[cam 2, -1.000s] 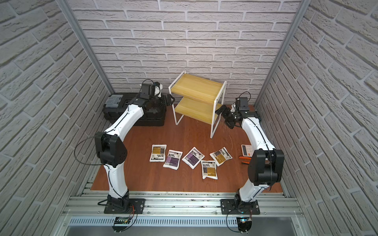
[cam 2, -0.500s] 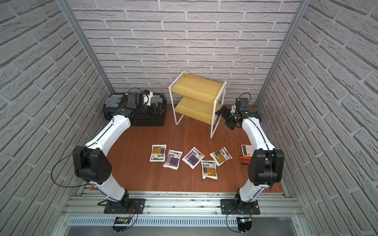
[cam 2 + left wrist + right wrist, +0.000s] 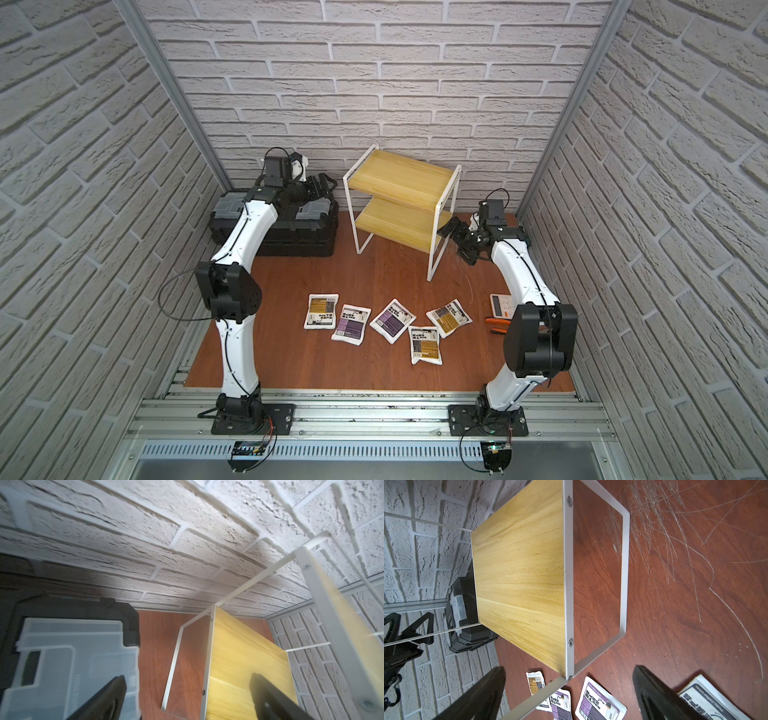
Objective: Place the bagged coffee beans on the shelf by color
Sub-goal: Adjust the shelf at the center of the board.
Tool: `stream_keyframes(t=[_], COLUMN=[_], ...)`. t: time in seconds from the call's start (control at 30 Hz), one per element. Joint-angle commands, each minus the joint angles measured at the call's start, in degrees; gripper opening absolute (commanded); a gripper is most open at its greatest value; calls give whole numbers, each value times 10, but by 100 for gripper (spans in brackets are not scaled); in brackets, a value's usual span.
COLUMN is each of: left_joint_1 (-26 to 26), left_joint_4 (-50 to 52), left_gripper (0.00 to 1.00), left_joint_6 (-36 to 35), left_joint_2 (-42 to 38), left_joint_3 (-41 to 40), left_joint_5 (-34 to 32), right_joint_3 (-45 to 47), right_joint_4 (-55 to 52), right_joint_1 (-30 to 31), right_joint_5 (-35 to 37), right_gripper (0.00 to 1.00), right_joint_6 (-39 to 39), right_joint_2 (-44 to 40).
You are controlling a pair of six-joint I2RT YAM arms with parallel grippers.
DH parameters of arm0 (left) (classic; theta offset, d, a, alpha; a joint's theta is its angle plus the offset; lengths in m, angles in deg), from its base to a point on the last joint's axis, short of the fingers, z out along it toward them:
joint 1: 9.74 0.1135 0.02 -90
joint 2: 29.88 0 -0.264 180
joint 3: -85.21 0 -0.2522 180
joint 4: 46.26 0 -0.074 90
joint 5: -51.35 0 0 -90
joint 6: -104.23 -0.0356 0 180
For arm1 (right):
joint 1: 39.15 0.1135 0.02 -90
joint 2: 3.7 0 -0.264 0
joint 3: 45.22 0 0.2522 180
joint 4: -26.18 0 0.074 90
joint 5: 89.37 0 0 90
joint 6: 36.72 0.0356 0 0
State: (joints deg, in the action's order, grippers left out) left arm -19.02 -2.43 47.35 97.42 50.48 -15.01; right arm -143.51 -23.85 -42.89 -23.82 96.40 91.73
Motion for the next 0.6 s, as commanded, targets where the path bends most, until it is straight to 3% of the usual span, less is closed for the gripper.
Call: stream_keyframes(t=[0.0, 0.27, 0.57], left_joint_1=[-19, -52, -81], left_joint_4=[-5, 4, 6], left_gripper=[98, 98, 99], left_joint_6=[13, -12, -58], left_joint_2=[19, 30, -44], left_joint_3=[32, 45, -58], left_joint_5=[32, 53, 63], right_joint_3=[7, 5, -5], right_joint_4=[6, 2, -5], right_joint_1=[-2, -3, -2], right_joint_5=[-2, 0, -1], right_gripper=[100, 100, 100], right_joint_6=[4, 2, -5], right_joint_2=[-10, -14, -11])
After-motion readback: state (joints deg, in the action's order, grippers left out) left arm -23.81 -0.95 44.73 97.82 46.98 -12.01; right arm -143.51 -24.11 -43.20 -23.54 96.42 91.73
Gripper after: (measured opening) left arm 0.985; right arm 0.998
